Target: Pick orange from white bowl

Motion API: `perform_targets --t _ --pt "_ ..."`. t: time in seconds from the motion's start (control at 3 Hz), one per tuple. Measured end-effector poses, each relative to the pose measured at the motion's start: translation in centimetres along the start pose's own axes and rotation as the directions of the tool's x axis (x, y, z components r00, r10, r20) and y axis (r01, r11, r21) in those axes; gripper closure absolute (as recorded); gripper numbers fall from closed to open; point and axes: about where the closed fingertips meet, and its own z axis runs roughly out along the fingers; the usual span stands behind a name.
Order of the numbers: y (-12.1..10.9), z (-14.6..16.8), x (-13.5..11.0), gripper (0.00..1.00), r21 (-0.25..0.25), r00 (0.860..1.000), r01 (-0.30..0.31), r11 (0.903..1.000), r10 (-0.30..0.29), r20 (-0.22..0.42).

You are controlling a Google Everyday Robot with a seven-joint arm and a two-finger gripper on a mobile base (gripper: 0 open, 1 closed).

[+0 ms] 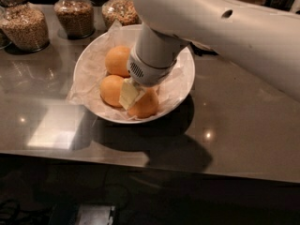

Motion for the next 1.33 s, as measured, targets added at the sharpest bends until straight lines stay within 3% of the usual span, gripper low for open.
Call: perform_targets --t 0.33,0.67,1.0,1.33 --pt "0.0 0.1 0.1 1.00 0.006 1.000 0.000 1.0000 0.000 -0.009" --pt "-0.8 -0.7 -0.3 1.00 -0.026 0.998 -0.003 0.9996 0.004 0.068" --pt "-1.6 -4.3 -2.1 1.00 -0.082 0.972 0.035 0.9960 -0.014 0.235" --pt "-1.3 -9.2 -4.0 1.00 -0.136 0.915 0.124 0.9829 -0.061 0.398"
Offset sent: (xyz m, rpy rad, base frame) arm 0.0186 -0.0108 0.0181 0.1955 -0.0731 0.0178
